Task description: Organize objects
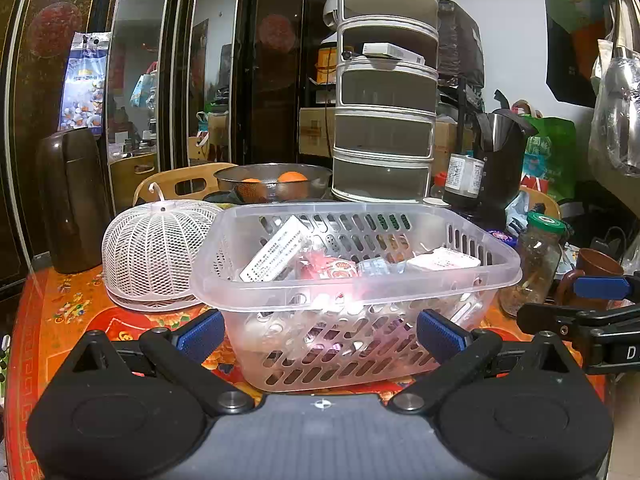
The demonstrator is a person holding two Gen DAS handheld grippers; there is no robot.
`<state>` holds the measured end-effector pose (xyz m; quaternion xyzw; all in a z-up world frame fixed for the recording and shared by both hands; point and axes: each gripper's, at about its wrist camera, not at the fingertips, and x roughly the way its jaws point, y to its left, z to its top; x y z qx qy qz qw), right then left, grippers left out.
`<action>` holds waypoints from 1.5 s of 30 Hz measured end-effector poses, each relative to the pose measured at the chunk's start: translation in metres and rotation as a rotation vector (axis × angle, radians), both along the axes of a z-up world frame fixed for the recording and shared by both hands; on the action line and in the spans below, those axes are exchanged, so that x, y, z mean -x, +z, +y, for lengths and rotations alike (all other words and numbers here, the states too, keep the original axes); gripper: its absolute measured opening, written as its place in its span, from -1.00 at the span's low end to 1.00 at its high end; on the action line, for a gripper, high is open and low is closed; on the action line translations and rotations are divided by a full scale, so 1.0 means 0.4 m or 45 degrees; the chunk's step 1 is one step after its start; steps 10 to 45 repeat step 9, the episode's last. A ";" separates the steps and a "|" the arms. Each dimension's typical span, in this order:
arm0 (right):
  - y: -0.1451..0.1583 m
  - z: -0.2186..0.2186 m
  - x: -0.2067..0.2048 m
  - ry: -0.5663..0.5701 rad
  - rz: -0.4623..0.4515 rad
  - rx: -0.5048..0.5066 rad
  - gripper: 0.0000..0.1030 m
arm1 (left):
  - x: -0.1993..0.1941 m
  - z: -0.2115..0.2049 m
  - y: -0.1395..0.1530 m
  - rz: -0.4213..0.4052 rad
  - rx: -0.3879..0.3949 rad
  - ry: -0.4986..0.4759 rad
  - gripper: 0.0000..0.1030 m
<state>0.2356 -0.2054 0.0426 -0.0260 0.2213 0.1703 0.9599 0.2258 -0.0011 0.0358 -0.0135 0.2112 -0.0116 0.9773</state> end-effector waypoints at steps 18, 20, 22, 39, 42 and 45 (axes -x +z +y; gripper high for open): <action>0.008 0.006 0.007 0.010 -0.013 -0.006 1.00 | 0.002 -0.003 -0.003 -0.002 -0.025 0.004 1.00; 0.008 0.006 0.007 0.010 -0.013 -0.006 1.00 | 0.002 -0.003 -0.003 -0.002 -0.025 0.004 1.00; 0.008 0.006 0.007 0.010 -0.013 -0.006 1.00 | 0.002 -0.003 -0.003 -0.002 -0.025 0.004 1.00; 0.008 0.006 0.007 0.010 -0.013 -0.006 1.00 | 0.002 -0.003 -0.003 -0.002 -0.025 0.004 1.00; 0.008 0.006 0.007 0.010 -0.013 -0.006 1.00 | 0.002 -0.003 -0.003 -0.002 -0.025 0.004 1.00; 0.008 0.006 0.007 0.010 -0.013 -0.006 1.00 | 0.002 -0.003 -0.003 -0.002 -0.025 0.004 1.00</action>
